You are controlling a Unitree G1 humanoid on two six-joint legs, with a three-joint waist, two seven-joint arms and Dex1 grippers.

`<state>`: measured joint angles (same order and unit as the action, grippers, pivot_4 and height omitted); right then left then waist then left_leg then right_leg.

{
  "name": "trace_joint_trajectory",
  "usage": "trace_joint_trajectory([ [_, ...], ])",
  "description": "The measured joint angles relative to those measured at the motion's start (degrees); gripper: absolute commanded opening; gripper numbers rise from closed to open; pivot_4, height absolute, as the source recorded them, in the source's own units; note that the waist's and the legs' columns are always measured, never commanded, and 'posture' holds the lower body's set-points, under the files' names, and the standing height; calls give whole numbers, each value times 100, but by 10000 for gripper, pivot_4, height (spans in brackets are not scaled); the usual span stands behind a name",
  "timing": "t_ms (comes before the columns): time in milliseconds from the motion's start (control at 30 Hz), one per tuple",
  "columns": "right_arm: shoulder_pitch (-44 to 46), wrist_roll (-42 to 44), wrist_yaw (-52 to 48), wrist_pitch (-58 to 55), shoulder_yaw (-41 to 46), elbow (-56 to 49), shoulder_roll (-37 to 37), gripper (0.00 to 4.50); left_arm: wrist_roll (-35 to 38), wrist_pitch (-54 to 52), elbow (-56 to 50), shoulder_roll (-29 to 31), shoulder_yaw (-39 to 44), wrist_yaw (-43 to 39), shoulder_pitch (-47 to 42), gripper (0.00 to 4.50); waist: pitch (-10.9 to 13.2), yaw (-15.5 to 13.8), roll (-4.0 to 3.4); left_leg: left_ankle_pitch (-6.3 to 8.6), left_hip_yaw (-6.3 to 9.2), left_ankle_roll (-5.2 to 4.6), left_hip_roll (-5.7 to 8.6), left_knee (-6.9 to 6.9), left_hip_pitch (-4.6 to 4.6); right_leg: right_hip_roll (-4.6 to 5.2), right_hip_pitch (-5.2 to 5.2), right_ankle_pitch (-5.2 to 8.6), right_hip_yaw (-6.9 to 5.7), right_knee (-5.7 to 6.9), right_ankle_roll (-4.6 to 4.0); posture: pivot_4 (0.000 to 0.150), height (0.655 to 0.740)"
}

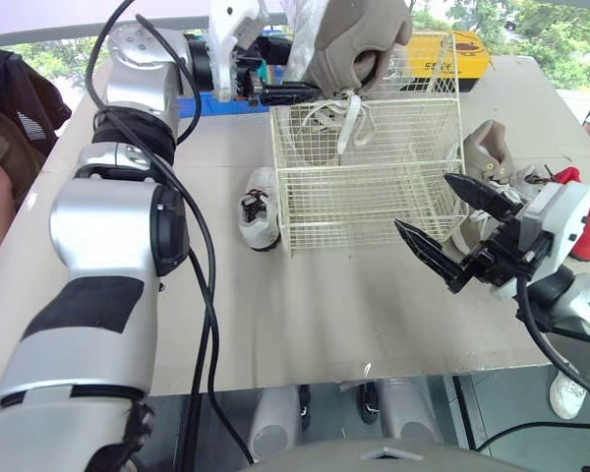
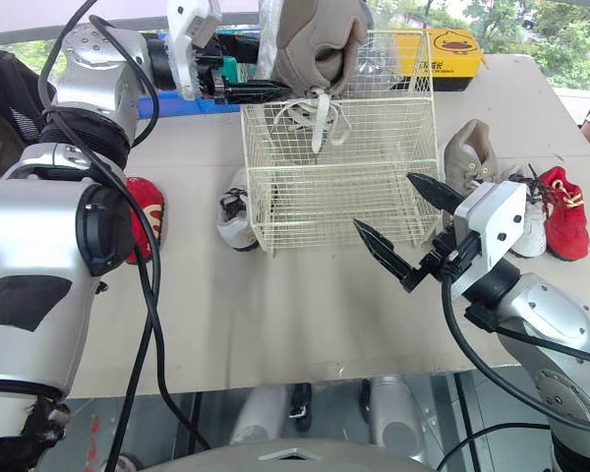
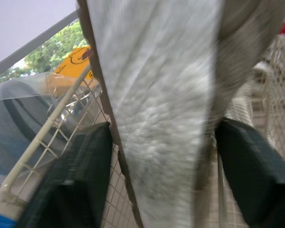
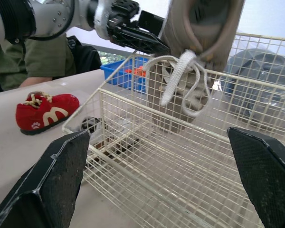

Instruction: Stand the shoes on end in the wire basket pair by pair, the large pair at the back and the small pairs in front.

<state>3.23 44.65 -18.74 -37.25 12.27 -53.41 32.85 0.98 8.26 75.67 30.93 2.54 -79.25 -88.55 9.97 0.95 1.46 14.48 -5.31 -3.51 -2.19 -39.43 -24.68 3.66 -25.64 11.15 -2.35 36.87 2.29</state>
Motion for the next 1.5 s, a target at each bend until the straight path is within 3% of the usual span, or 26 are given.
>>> trace_joint_trajectory([
  [233,119,72,-2,16,9,142,60,45000,302,-515,-236,518,383,-281,20,35138,0,-42,2,0,2,0,-1,-4,-8,3,0,0,-3,-3,0,1500,7400],
  [333,246,90,-60,11,51,344,207,45000,684,-1044,-1021,742,623,-506,359,35138,-1,-35,2,0,-1,0,-3,-5,-5,5,1,0,3,-2,0,1500,7400],
  [467,450,228,-153,-84,341,711,571,45000,1751,-3048,-3818,889,999,-417,2073,35138,-2,-13,0,-15,-3,25,-19,-7,0,9,0,0,15,6,0,1500,7400],
  [500,503,297,-224,-138,449,818,735,45000,2149,-3736,-5002,899,1139,-163,2830,35138,-3,6,0,-16,-4,27,-19,-7,1,9,0,-1,22,6,0,1500,7400],
  [533,521,358,-278,-175,579,940,872,45000,2506,-4297,-5885,812,1268,138,3402,40421,-3,-3,1,-16,1,27,-18,-8,-1,11,1,-1,25,8,0,1500,7400],
  [567,551,401,-370,-229,702,1089,999,45000,2878,-4814,-6662,669,1397,525,3859,42965,-1,-22,6,-17,10,28,-18,-14,-7,13,1,-1,19,6,0,1500,7400],
  [667,631,551,-886,-516,1007,1758,1769,45000,3995,-5972,-9095,270,1682,1663,5174,44490,-2,-69,8,-14,16,24,-7,-16,1,29,19,-1,20,2,1,1500,7400],
  [767,804,383,-1212,-732,1192,2688,2388,45000,4738,-6530,-10663,-30,1629,2612,6062,44490,-3,-117,9,1,16,-1,-1,-16,44,29,55,1,6,-1,-1,1500,7400],
  [900,729,-375,-1457,-890,971,3800,2951,45000,5111,-6581,-11798,-60,1175,3289,6977,44490,-9,-160,-1,4,5,-7,2,-3,108,27,109,25,13,-4,-11,1500,7400],
  [1000,919,-526,-1600,-1005,703,4174,3066,45000,5151,-6570,-11923,-43,1035,3535,7044,44490,-12,-159,-6,4,2,-7,3,-5,111,23,108,25,18,-3,-10,1500,7400],
  [1200,2896,-1075,-2537,-1476,-726,5992,3195,45000,5439,-6480,-12247,330,857,3770,7290,44490,-14,-36,-10,5,-10,-8,4,0,114,13,102,16,34,-6,-26,1500,7400],
  [1333,3879,-1693,-3064,-1484,-1536,7226,2830,45000,5609,-6319,-12361,498,827,3914,7467,44490,-13,-35,-10,5,-14,-8,5,2,98,12,89,14,38,-14,-26,1500,7400],
  [1500,4517,-2192,-3365,-1481,-1993,8027,2339,45000,5728,-6041,-12462,642,868,4021,7698,44490,-11,-47,-11,5,-16,-8,4,2,95,12,87,11,37,-17,-19,1500,7400],
])
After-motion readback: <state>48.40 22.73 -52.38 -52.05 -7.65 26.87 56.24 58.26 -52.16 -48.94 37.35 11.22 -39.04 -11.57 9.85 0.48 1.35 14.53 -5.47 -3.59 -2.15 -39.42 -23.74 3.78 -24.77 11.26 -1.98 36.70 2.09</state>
